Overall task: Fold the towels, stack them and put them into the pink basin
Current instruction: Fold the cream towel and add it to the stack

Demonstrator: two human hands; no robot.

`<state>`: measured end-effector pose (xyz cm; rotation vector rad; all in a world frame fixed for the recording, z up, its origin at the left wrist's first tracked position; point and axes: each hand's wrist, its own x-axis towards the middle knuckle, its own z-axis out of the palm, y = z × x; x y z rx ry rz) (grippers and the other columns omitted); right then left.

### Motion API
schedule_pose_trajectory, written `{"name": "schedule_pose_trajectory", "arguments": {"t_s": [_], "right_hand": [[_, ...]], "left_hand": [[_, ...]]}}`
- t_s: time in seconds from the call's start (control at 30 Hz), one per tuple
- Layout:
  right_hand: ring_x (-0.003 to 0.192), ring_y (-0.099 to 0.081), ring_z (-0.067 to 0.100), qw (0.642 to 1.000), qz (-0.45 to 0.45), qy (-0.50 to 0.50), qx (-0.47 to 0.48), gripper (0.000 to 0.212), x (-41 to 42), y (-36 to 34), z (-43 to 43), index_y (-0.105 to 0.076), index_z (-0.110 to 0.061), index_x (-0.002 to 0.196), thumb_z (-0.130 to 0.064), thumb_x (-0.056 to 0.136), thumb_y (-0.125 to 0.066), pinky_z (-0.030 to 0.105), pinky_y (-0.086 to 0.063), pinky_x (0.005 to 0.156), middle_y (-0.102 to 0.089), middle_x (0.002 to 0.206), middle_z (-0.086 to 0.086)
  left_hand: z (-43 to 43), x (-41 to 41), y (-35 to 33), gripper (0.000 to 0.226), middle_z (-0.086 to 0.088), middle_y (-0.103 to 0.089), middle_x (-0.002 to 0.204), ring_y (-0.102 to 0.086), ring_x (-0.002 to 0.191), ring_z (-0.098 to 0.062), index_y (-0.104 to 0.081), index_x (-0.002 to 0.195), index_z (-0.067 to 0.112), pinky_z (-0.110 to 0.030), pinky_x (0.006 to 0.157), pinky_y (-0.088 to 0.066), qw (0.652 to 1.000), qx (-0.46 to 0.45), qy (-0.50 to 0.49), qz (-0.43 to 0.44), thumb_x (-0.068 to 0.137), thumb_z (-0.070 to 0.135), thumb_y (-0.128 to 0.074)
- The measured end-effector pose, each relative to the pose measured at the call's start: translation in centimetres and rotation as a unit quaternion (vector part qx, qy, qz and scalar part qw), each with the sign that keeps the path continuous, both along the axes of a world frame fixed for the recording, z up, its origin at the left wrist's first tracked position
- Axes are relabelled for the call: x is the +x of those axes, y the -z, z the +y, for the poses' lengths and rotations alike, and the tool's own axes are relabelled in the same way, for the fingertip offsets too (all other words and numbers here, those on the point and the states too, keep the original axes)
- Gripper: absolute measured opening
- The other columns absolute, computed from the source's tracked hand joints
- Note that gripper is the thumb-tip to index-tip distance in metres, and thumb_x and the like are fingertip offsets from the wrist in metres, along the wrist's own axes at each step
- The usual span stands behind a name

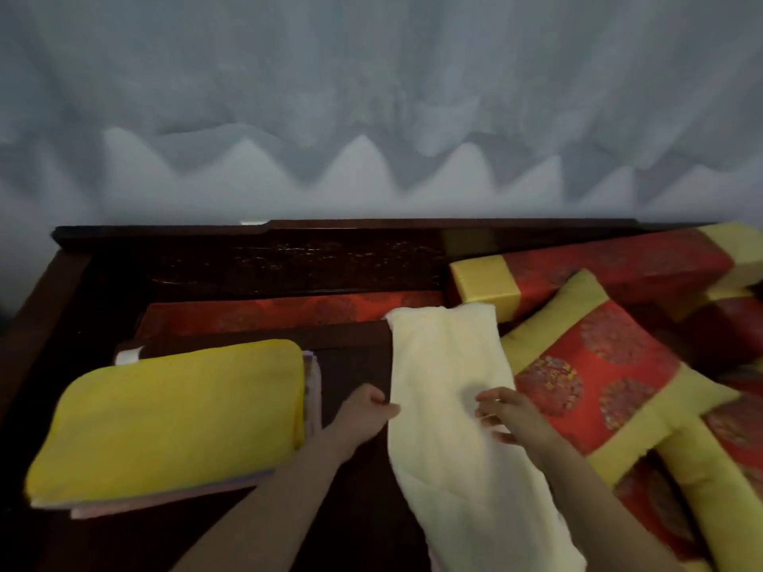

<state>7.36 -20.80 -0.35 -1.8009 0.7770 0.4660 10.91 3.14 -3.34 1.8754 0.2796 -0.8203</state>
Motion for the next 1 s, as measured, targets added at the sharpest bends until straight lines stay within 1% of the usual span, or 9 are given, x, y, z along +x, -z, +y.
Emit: {"name": "schedule_pose_trajectory", "arguments": {"t_s": [0.1, 0.27, 0.37, 0.47, 0.57, 0.67, 0.8, 0.9, 1.0], "right_hand": [[0.065, -0.049, 0.012, 1.000, 0.025, -0.008, -0.017, 0.013, -2.8, 2.1, -1.7, -0.064, -0.015, 0.094, -0.008, 0.085, -0.060, 0.023, -0.035, 0.056, -0.057, 0.075, 0.003], [0.059, -0.044, 0.009, 1.000, -0.004, -0.002, 0.002, 0.013, -5.2, 4.4, -2.9, -0.064, -0.018, 0.082, -0.006, 0.085, -0.061, 0.022, -0.031, 0.050, -0.053, 0.066, -0.003], [0.061, -0.044, 0.008, 1.000, -0.013, -0.008, 0.010, 0.013, -5.4, 4.7, -3.3, -0.064, -0.018, 0.082, -0.006, 0.086, -0.060, 0.022, -0.032, 0.051, -0.053, 0.068, -0.003], [0.062, -0.045, 0.009, 0.999, -0.025, -0.014, 0.017, 0.013, -5.0, 4.3, -3.5, -0.062, -0.017, 0.082, -0.005, 0.086, -0.059, 0.022, -0.033, 0.051, -0.053, 0.070, -0.003], [0.064, -0.048, 0.010, 0.997, -0.065, -0.019, 0.020, 0.015, -3.5, 3.2, -3.6, -0.062, -0.017, 0.079, -0.004, 0.086, -0.061, 0.021, -0.036, 0.053, -0.056, 0.073, 0.000], [0.063, -0.049, 0.010, 0.992, -0.115, -0.018, 0.041, 0.017, -1.3, 0.7, -2.6, -0.062, -0.017, 0.079, -0.001, 0.086, -0.061, 0.018, -0.037, 0.051, -0.054, 0.076, 0.004], [0.070, -0.055, 0.010, 0.982, -0.182, -0.055, 0.017, 0.016, 1.3, -3.2, -1.6, -0.063, -0.019, 0.084, -0.004, 0.087, -0.058, 0.014, -0.042, 0.056, -0.062, 0.087, 0.009], [0.080, -0.062, 0.015, 0.963, -0.257, -0.077, -0.010, 0.019, 2.5, -5.9, -0.7, -0.065, -0.024, 0.086, -0.006, 0.086, -0.060, 0.020, -0.047, 0.069, -0.068, 0.095, 0.012], [0.098, -0.060, 0.012, 0.922, -0.358, -0.146, -0.038, 0.036, 3.2, -8.2, 0.5, -0.063, -0.028, 0.105, 0.002, 0.088, -0.053, 0.023, -0.049, 0.082, -0.065, 0.107, -0.002]], "left_hand": [[-4.0, -1.8, 2.7, 0.046, -0.010, -0.054, 0.117, -0.054, 0.104, -0.023, -0.043, 0.121, 0.005, -0.029, 0.079, -0.045, 0.998, 0.057, -0.011, 0.032, 0.084, 0.024, -0.062], [-6.4, -2.3, 3.5, 0.070, -0.015, -0.049, 0.131, -0.052, 0.113, -0.029, -0.033, 0.137, 0.004, -0.037, 0.092, -0.048, 0.990, 0.023, -0.125, 0.062, 0.081, 0.025, -0.069], [-7.0, -2.6, 3.0, 0.044, -0.012, -0.058, 0.119, -0.056, 0.099, -0.023, -0.051, 0.124, 0.003, -0.034, 0.086, -0.049, 0.991, -0.009, -0.126, 0.053, 0.086, 0.020, -0.065], [-6.7, -2.5, 1.6, 0.026, -0.010, -0.059, 0.112, -0.057, 0.092, -0.021, -0.052, 0.116, 0.007, -0.036, 0.085, -0.049, 0.995, 0.004, -0.097, -0.035, 0.092, 0.016, -0.049], [-6.1, -2.0, -0.6, 0.016, -0.008, -0.056, 0.099, -0.052, 0.079, -0.015, -0.045, 0.109, 0.009, -0.033, 0.071, -0.046, 0.986, -0.012, -0.140, -0.090, 0.093, 0.012, -0.043], [-5.2, -0.7, -3.5, 0.016, -0.010, -0.060, 0.096, -0.056, 0.083, -0.020, -0.055, 0.104, 0.008, -0.033, 0.070, -0.045, 0.975, -0.045, -0.187, -0.115, 0.094, 0.013, -0.045], [-3.7, 1.5, -8.7, 0.024, -0.004, -0.058, 0.081, -0.052, 0.075, -0.018, -0.064, 0.097, 0.002, -0.030, 0.064, -0.037, 0.967, 0.009, -0.062, -0.249, 0.096, 0.020, -0.047], [-2.4, 1.9, -14.4, 0.021, 0.011, -0.051, 0.065, -0.048, 0.058, 0.003, -0.065, 0.094, 0.010, -0.019, 0.059, -0.037, 0.934, 0.037, 0.112, -0.337, 0.096, 0.023, -0.049], [-1.3, 1.9, -19.4, 0.025, 0.016, -0.066, 0.086, -0.059, 0.078, 0.004, -0.068, 0.109, 0.021, -0.014, 0.070, -0.044, 0.892, 0.096, 0.274, -0.347, 0.095, 0.031, -0.050]]}}
